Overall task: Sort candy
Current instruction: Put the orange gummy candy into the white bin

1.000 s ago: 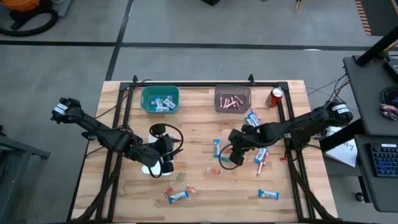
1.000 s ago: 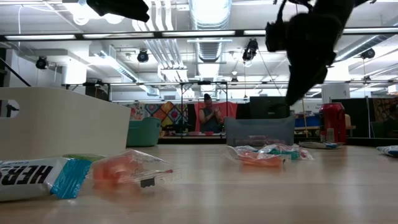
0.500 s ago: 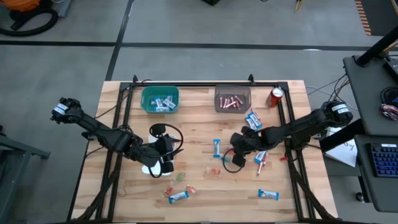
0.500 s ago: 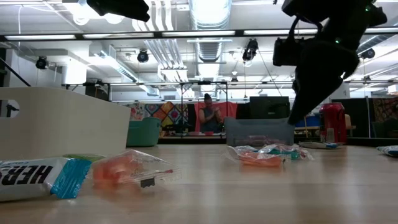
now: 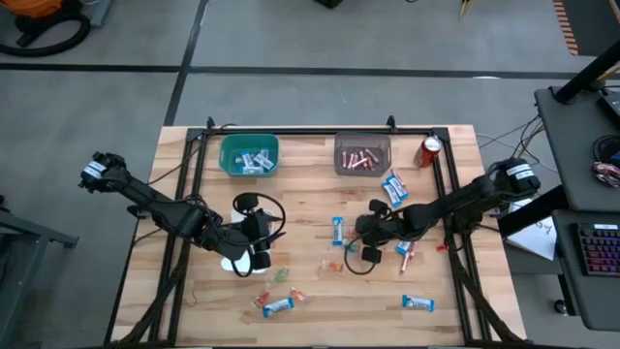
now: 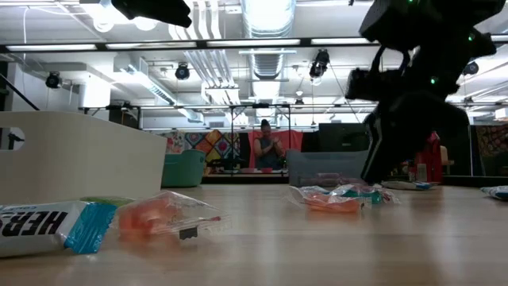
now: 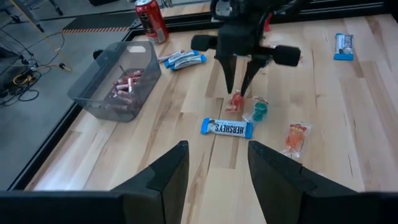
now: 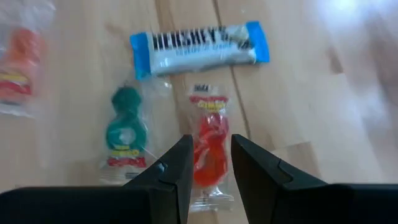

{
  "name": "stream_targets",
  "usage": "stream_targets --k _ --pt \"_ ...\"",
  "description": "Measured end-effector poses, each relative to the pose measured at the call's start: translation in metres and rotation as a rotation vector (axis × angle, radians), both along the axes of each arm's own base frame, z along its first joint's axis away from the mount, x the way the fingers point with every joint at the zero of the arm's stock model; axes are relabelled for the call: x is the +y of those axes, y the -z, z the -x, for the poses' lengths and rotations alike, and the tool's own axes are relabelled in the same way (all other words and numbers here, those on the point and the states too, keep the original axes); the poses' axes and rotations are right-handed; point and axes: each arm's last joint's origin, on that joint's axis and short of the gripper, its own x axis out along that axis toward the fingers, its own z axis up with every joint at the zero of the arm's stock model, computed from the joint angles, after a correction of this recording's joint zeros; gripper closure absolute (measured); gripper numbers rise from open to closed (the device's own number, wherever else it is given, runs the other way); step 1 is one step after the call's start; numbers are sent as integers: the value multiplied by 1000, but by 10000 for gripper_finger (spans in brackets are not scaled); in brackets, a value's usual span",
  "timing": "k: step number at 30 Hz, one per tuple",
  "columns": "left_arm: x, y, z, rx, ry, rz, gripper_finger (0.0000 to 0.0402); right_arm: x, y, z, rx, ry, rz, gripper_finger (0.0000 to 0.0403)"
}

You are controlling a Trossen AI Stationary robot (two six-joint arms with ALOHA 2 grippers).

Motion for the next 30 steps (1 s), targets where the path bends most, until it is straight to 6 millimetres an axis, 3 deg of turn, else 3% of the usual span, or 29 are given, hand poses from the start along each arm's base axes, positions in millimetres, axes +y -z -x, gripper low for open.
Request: stream_targets --k 11,20,30 --pt "0 0 0 -5 1 2 253 0 29 -9 68 74 76 307" --pt "-1 6 -1 -32 1 16 253 0 30 -9 72 78 76 388" --pt "0 16 -1 -52 -18 10 253 -1 1 -5 -30 31 50 395"
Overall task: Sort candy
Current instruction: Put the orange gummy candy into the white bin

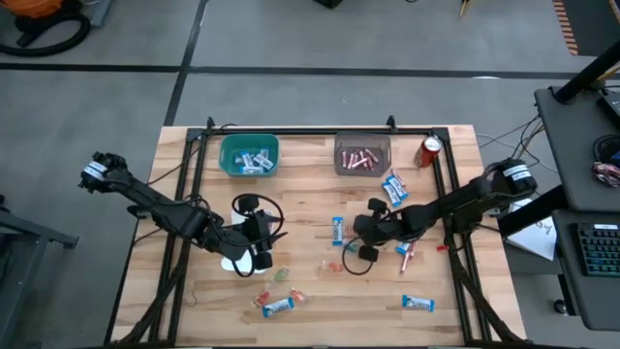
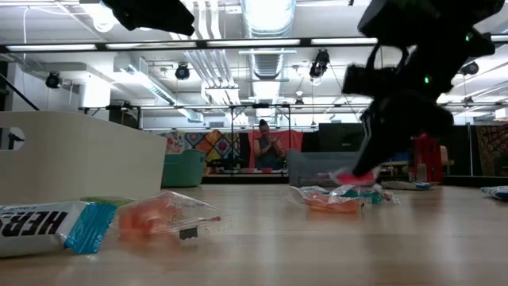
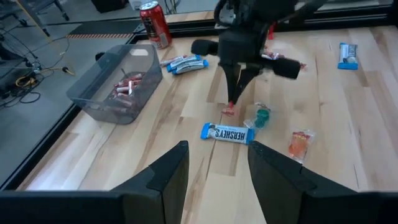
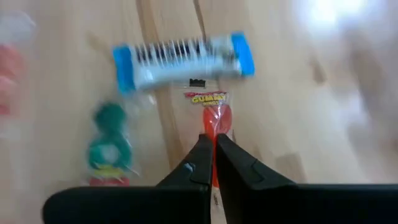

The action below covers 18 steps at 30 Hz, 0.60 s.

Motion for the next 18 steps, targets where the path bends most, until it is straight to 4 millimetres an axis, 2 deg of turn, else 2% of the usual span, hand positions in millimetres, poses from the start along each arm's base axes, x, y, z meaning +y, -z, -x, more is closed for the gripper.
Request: stream_targets --k 3,9,14,18 --pt "0 0 0 -3 0 1 253 0 -12 0 -59 -10 0 395" --pt "0 0 0 -5 2 0 253 0 -21 1 -115 -38 11 395" --pt "-1 1 -1 -13 9 5 253 3 -33 -6 -241 -90 16 395" --pt "-4 10 -3 -90 106 33 253 6 -44 -16 -387 -152 5 395"
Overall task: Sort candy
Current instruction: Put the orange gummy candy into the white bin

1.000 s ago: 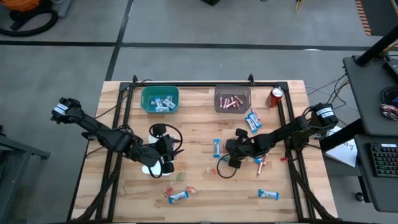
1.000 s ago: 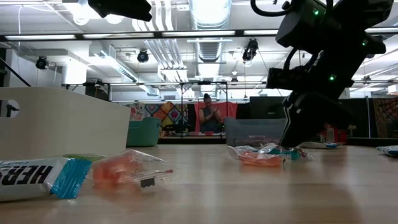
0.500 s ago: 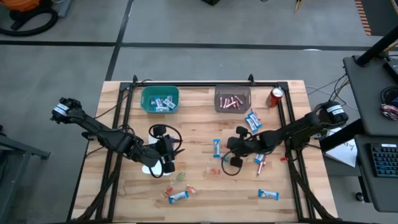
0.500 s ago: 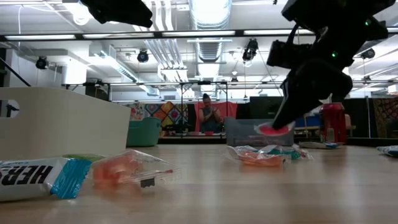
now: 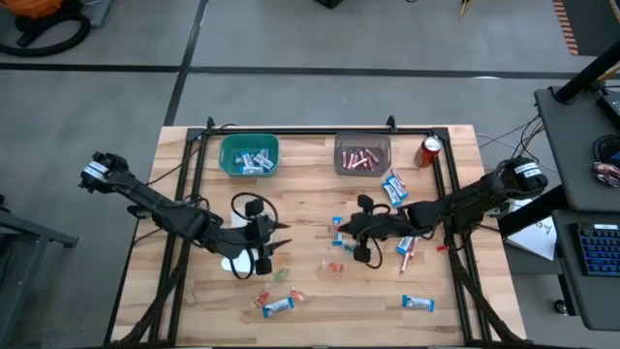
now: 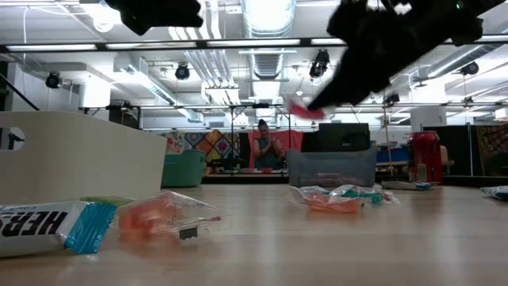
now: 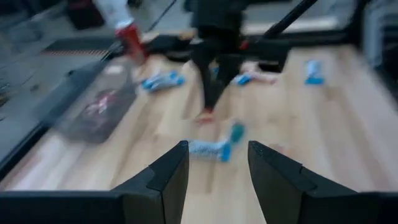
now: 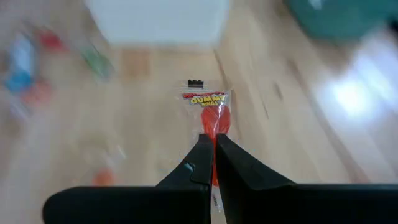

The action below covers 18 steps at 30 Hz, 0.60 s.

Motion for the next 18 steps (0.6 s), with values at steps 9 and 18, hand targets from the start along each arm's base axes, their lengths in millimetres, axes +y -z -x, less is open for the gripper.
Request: stream_targets --k 9,18 --pt "5 31 8 -260 80 -29 251 9 -29 -14 -325 -179 -97 394" --pt "0 48 -21 -393 170 -89 218 14 -42 -16 -428 -327 -213 394"
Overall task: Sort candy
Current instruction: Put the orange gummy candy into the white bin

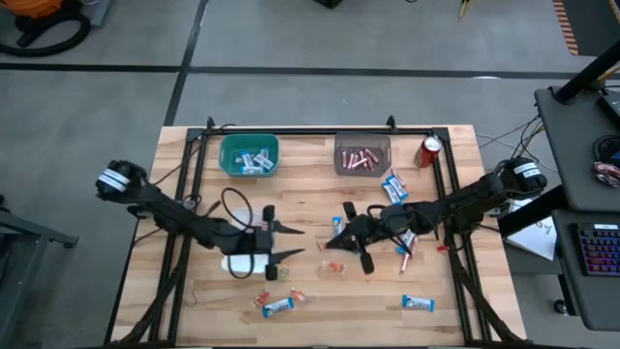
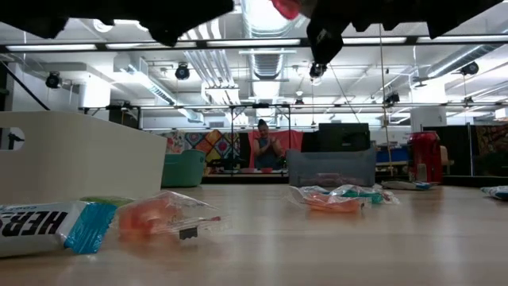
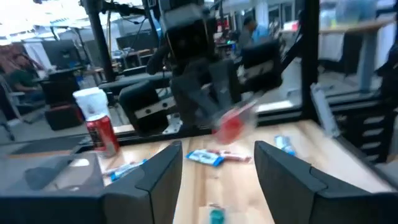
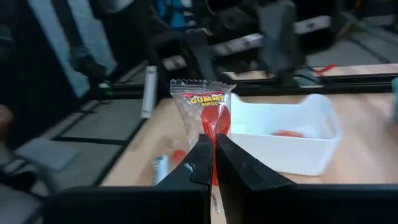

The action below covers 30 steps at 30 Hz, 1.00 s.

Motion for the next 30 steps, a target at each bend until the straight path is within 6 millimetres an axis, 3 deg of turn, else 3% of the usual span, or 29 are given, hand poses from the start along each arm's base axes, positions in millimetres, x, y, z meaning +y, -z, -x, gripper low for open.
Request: stream_targets --k 5,9,15,20,26,30 --pt "-8 2 -26 6 -9 -74 212 2 0 0 23 -59 -66 394" --pt "-18 1 -44 -8 91 -122 212 2 4 0 56 -58 -77 394" --pt "-21 0 -55 27 106 -150 221 2 7 -1 80 -57 -73 394" --pt "-20 1 -54 38 104 -146 277 2 8 -1 78 -60 -60 394" --pt "-16 2 -54 41 96 -136 384 2 8 -1 79 -55 -65 394" --pt "-16 1 -53 41 94 -129 390 2 7 -1 86 -43 -90 376"
